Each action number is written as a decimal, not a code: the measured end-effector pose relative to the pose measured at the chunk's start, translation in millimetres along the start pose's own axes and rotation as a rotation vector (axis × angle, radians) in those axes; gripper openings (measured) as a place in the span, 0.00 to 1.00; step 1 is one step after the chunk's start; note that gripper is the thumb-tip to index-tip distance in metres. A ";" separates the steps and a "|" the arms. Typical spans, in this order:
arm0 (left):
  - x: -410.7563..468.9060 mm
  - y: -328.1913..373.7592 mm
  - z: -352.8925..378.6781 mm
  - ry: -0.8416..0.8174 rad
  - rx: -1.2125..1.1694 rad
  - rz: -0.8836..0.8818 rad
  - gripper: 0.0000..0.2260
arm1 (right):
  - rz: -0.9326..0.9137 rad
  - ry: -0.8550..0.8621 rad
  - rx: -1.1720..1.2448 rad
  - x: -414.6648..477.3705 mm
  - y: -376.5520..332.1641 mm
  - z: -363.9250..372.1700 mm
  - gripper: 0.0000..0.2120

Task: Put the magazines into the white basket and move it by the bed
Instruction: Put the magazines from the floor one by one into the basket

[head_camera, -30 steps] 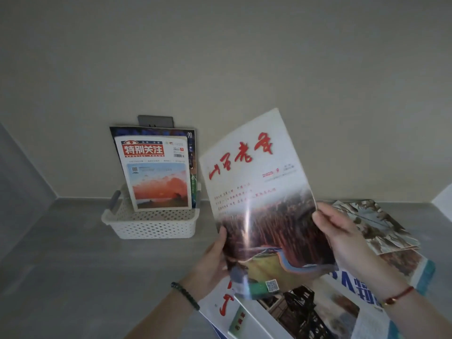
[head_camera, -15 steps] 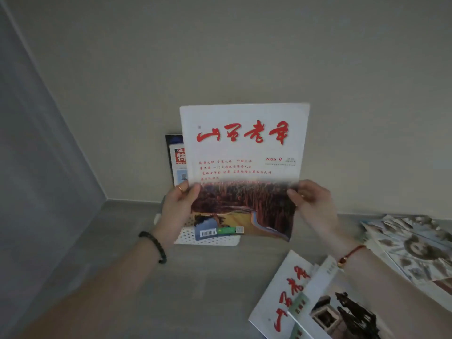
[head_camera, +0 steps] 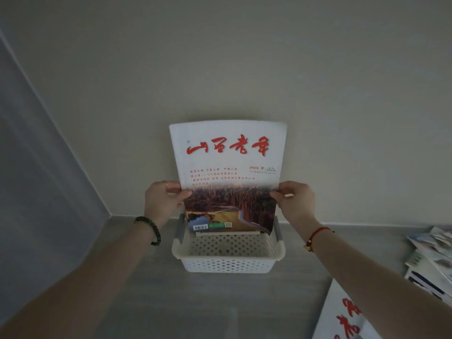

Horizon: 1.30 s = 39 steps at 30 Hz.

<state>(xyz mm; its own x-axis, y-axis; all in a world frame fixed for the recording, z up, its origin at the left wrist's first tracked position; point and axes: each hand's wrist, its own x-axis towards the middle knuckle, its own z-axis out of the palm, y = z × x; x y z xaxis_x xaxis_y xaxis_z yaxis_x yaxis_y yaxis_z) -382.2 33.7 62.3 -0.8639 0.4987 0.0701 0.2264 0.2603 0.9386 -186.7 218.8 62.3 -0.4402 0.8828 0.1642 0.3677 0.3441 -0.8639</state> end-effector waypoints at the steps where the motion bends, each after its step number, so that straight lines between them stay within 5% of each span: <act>1: 4.4 -7.8 3.9 -0.005 0.007 -0.009 0.06 | 0.013 -0.001 -0.008 1.0 7.1 6.3 0.04; 8: 14.7 -45.9 20.3 0.047 0.093 -0.021 0.09 | 0.111 -0.012 -0.029 2.0 42.8 32.6 0.04; 12: 21.1 -43.3 25.7 -0.021 0.046 -0.032 0.23 | 0.093 -0.050 0.050 10.2 37.8 38.4 0.19; 23: 23.3 -46.8 24.3 -0.069 -0.009 0.011 0.10 | -0.022 0.022 -0.024 29.0 27.3 40.1 0.06; 39: 18.4 -46.4 22.8 0.001 0.144 0.110 0.11 | -0.122 -0.045 0.001 34.3 21.5 29.8 0.10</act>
<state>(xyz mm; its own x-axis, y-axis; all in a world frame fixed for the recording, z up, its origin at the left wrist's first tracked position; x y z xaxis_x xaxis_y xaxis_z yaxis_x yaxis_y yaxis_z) -398.3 49.7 12.3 -0.8310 0.5297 0.1696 0.3811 0.3200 0.8674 -218.3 247.0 35.2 -0.5176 0.8191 0.2472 0.3086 0.4482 -0.8390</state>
